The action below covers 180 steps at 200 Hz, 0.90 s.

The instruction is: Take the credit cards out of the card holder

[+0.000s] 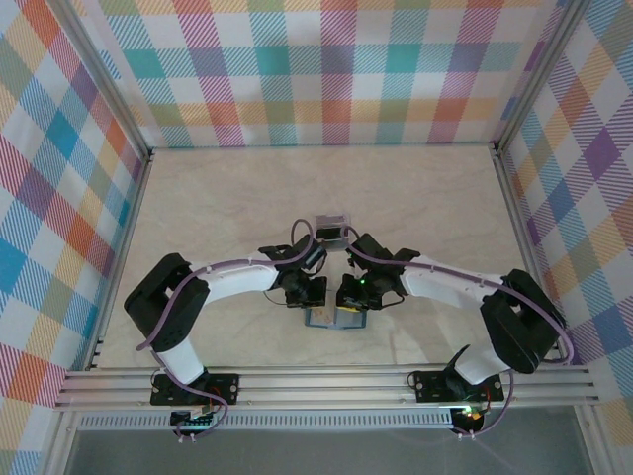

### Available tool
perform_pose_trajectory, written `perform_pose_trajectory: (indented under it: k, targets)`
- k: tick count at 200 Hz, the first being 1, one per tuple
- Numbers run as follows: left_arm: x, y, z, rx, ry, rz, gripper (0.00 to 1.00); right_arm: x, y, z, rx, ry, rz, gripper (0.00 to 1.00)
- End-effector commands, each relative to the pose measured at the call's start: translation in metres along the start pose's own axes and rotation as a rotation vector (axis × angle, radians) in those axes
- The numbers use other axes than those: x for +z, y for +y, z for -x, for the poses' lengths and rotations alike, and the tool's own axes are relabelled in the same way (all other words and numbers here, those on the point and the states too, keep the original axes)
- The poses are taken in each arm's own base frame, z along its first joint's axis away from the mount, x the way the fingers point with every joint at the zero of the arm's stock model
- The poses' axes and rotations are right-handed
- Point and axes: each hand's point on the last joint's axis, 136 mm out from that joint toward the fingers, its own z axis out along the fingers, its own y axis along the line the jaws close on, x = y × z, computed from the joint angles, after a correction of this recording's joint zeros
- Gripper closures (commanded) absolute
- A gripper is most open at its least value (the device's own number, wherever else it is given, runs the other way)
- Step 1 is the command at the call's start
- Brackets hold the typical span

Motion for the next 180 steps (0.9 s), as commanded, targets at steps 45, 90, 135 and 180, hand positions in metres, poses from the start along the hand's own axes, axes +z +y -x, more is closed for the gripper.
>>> perform_pose_trajectory:
  k: [45, 90, 135, 180]
  targets:
    - [0.003, 0.026, -0.015, -0.023, 0.025, 0.012, 0.94, 0.004, 0.022, 0.008, -0.007, 0.039, 0.054, 0.83]
    - [-0.001, 0.036, -0.024, -0.04, 0.018, 0.02, 0.94, 0.015, 0.025, 0.01, -0.011, 0.079, 0.047, 0.83]
    - [-0.008, 0.04, -0.029, -0.059, 0.003, 0.021, 0.94, 0.022, 0.027, 0.012, -0.031, 0.115, 0.027, 0.82]
    - [-0.014, 0.037, -0.027, -0.064, -0.008, 0.014, 0.93, 0.027, 0.011, 0.008, -0.035, 0.132, -0.053, 0.82]
